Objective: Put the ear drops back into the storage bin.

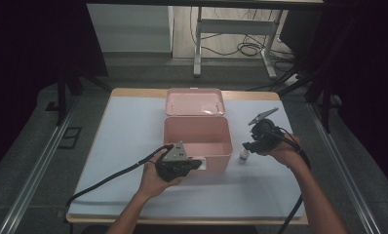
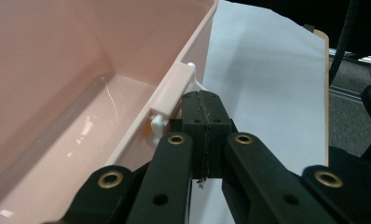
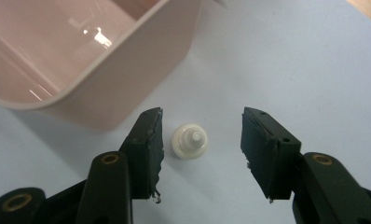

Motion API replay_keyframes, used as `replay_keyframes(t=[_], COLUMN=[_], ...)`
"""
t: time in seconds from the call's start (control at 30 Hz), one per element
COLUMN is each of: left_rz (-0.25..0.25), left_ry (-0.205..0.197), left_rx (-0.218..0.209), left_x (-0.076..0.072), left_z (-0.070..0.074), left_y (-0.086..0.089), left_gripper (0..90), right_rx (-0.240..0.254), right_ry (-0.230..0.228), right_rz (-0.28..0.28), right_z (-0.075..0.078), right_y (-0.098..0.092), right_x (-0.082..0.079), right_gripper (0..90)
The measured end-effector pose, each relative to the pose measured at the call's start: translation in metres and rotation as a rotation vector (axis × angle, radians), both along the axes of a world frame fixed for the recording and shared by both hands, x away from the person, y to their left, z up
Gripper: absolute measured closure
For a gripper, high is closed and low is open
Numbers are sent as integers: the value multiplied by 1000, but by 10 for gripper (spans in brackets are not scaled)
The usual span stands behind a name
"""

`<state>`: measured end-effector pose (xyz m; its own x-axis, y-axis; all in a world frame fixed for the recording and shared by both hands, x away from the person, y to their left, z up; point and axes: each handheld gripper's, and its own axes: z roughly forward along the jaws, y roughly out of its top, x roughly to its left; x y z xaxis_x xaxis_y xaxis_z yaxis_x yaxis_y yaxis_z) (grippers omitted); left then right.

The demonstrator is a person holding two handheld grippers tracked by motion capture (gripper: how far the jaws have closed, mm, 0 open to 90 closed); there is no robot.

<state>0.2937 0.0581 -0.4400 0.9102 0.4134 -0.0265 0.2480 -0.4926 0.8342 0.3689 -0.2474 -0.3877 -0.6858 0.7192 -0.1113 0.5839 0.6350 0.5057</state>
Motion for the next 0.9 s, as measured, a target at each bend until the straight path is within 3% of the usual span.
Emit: replay_keyframes(t=[0.63,0.9], left_rz=[1,1], left_ry=[-4,-5], left_rx=[-1,0], left_x=[0,0], left_z=[0,0], left_y=[0,0], left_gripper=[900,900], right_rx=[-58,-83], right_ry=[118,170], right_rz=[-15,-17], right_z=[-47,-67], right_y=[6,13], right_x=[16,22], right_gripper=[471,531])
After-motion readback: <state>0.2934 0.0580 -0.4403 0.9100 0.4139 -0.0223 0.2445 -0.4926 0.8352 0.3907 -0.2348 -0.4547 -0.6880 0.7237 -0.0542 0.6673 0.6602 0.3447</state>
